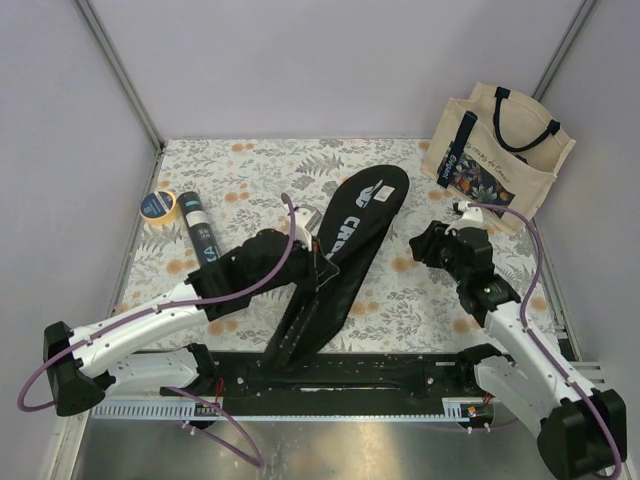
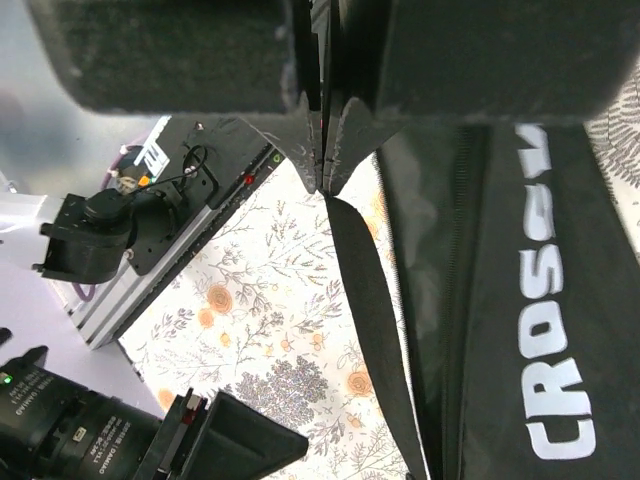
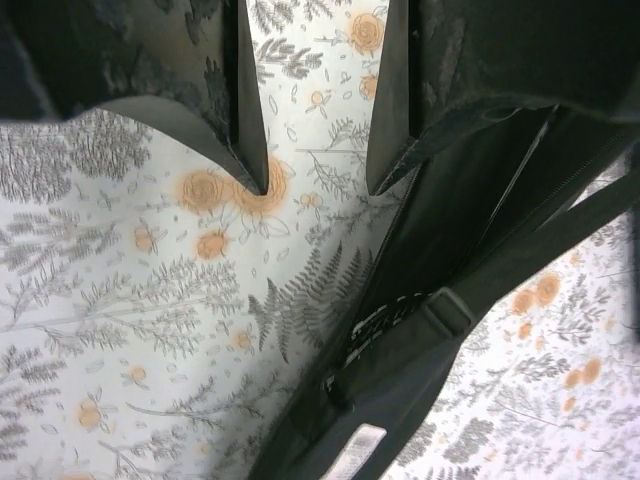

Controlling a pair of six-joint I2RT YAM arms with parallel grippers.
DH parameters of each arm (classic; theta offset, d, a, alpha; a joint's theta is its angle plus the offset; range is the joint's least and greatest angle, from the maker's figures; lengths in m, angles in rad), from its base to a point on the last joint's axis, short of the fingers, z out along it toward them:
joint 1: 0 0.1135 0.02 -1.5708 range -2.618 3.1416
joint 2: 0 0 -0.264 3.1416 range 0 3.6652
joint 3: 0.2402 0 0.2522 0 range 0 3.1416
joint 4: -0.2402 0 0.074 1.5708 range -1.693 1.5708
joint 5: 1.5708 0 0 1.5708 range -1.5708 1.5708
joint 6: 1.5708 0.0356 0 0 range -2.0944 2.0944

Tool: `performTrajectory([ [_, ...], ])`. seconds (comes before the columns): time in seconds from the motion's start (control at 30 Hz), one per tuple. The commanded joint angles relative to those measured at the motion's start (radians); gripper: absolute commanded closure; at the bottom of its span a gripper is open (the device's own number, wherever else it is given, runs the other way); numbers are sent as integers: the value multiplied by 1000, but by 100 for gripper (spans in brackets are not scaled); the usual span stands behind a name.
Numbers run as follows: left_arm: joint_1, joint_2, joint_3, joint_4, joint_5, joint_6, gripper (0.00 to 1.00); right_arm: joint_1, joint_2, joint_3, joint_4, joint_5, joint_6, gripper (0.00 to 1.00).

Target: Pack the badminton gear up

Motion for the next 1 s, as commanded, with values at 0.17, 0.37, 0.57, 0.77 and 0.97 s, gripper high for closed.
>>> performTrajectory([
  [0.17,100,-126,-44,133,181,-107,100,-159,234,45,392,-444,-129,52],
  [0.37,123,-143,-21,114,204,-132,100,-169,421,-30,757,-445,-123,46],
  [0.57,139,-147,40,65,209,-156,100,-190,648,32,990,-576,-48,41],
  [0.77,146,-140,85,62,249,-190,100,-190,858,87,1342,-642,141,32],
  [0.97,154,-141,93,61,243,-198,100,-190,964,162,1451,-686,297,31],
])
